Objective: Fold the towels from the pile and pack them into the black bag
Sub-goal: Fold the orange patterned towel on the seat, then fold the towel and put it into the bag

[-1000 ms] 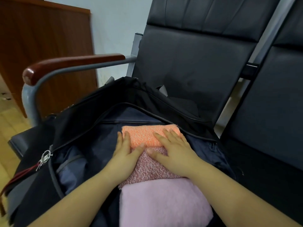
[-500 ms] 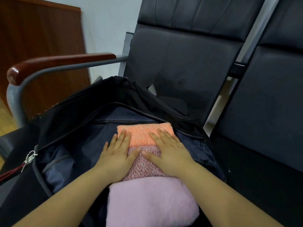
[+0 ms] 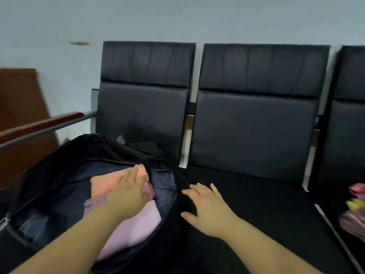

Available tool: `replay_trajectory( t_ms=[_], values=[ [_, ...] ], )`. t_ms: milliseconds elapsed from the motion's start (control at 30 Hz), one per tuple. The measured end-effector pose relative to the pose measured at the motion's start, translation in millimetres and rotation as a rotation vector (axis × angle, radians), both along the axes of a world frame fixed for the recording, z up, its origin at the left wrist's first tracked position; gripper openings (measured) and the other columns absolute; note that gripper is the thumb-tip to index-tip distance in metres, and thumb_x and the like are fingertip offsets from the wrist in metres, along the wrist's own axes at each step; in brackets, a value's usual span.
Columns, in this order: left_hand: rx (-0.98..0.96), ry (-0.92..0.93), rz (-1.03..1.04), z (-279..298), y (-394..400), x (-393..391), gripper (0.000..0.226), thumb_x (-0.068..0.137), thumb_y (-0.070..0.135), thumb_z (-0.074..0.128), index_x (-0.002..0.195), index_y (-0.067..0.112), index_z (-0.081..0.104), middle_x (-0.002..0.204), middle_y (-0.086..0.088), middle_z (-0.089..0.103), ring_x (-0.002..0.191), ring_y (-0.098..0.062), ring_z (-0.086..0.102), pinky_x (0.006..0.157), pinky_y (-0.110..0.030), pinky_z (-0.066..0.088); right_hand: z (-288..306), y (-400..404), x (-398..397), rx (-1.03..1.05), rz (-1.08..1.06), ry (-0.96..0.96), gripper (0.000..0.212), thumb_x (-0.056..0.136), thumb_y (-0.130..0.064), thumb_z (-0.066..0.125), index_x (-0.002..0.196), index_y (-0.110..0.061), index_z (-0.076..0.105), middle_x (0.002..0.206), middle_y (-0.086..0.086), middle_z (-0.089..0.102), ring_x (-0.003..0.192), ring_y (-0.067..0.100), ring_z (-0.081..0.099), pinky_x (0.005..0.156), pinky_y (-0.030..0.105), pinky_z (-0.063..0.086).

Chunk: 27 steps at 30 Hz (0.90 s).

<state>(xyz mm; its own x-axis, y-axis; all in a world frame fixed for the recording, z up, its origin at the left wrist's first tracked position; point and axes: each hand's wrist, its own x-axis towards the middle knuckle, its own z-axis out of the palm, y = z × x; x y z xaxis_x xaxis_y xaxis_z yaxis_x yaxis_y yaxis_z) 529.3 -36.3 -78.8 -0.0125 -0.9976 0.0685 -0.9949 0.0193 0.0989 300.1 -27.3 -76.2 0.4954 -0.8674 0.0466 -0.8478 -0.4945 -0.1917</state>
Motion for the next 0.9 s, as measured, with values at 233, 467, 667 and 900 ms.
replay_trajectory(
  t_ms=[233,467,667,900],
  values=[
    [0.207,0.113,-0.486,30.6,46.4,-208.1,0.059,0.095,0.049,0.047,0.148,0.031,0.028,0.161,0.005,0.006,0.146,-0.016,0.013,0.119,-0.034,0.017,-3.1,65.1,-151.8,0.036,-0.297,-0.074,0.067,0.093,-0.043,0.053,0.150,-0.027,0.023,0.157,-0.001,0.022,0.147,0.017,0.010,0.119,0.041,0.001],
    [0.265,0.183,-0.688,31.6,74.6,-360.4,0.046,0.095,0.052,0.045,0.138,0.037,0.042,0.145,0.015,0.040,0.131,-0.003,0.038,0.110,-0.024,0.032,-19.2,125.6,-308.5,-0.255,-0.651,-0.136,0.056,0.073,-0.043,0.071,0.124,-0.023,0.058,0.127,0.001,0.055,0.122,0.026,0.052,0.104,0.043,0.040],
    [0.295,0.482,-0.741,25.0,84.4,-467.2,0.023,0.093,0.046,0.053,0.116,0.043,0.053,0.119,0.021,0.056,0.108,0.002,0.053,0.092,-0.019,0.045,-21.8,163.7,-398.8,-0.637,-0.900,-0.536,0.033,0.076,-0.037,0.051,0.098,-0.019,0.067,0.099,-0.001,0.064,0.085,0.022,0.062,0.072,0.033,0.052],
    [0.361,0.889,-0.574,22.6,91.4,-542.3,0.027,0.089,0.027,0.065,0.107,0.032,0.047,0.095,0.003,0.065,0.082,-0.004,0.062,0.065,-0.011,0.045,-26.1,159.7,-432.6,-0.462,-1.061,-0.812,0.062,0.083,-0.051,0.063,0.135,-0.021,0.048,0.124,-0.004,0.054,0.112,0.016,0.053,0.091,0.027,0.042]
  ],
)
